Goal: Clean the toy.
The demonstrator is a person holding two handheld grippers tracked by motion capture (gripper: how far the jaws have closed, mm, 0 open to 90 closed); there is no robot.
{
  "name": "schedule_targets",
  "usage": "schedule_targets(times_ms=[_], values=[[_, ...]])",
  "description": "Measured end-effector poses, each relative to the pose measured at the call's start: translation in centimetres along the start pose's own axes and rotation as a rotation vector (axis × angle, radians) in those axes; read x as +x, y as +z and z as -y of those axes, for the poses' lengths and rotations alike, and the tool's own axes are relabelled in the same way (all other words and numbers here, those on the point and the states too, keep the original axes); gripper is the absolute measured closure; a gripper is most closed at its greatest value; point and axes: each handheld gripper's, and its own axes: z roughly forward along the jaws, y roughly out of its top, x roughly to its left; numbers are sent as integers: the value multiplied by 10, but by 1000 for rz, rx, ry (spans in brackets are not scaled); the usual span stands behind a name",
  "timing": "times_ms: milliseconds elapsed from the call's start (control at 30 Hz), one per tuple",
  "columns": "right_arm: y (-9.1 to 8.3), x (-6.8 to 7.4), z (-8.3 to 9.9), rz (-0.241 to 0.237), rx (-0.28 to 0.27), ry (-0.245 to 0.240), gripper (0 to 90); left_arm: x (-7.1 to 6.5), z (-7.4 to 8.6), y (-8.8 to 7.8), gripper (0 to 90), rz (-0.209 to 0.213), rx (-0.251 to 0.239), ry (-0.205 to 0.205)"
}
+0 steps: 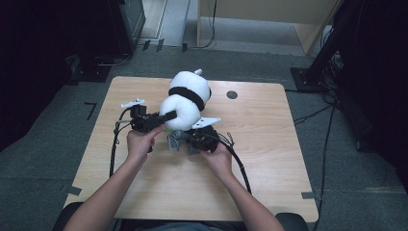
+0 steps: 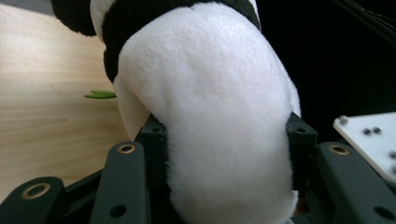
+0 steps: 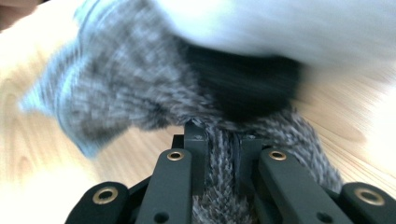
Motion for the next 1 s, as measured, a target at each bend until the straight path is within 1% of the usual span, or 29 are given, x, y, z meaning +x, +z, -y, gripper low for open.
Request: schedule_targets(times_ms=[67,133,167,200,233,300,367,400,500,567,633,700,767,833,867,1000], values=[[-2,-6,2,27,15,18,812,0,0,0,496,-5,7,5],[-4,-14,4,40,14,38,812,0,0,0,495,-7,14,10],[-5,-17,5,47,17,43,812,1,0,0,495,-6,14,7],[-6,-20,5,54,19,58,813,2,0,0,495,-3,13,5],[-8,-22,5,58,14,67,812,2,0,-1,494,-3,12,6],[-14,-27,4,81,8,85,812,2,-1,-2,495,-6,13,12],[-19,-34,4,89,1,108,813,4,-1,-3,494,-6,11,15],[-22,-38,4,91,-6,114,812,4,-1,-3,493,-3,7,13],[-33,-46,4,108,-31,156,812,5,-1,-4,493,-15,9,18],[-42,-52,3,124,-50,175,812,5,-1,-4,493,-19,10,22],[-50,-57,1,135,-78,190,812,6,-1,-4,493,-23,10,24],[-60,-61,-1,134,-119,210,812,6,-1,-4,493,-32,15,31],[-71,-63,-4,129,-171,237,812,6,0,-2,493,-35,24,29],[-78,-62,-9,110,-191,243,812,5,2,1,493,-33,33,31],[-80,-59,-12,103,-202,235,812,4,3,2,492,-33,35,33],[-79,-45,-20,77,-208,193,812,-1,6,6,492,-32,50,47]])
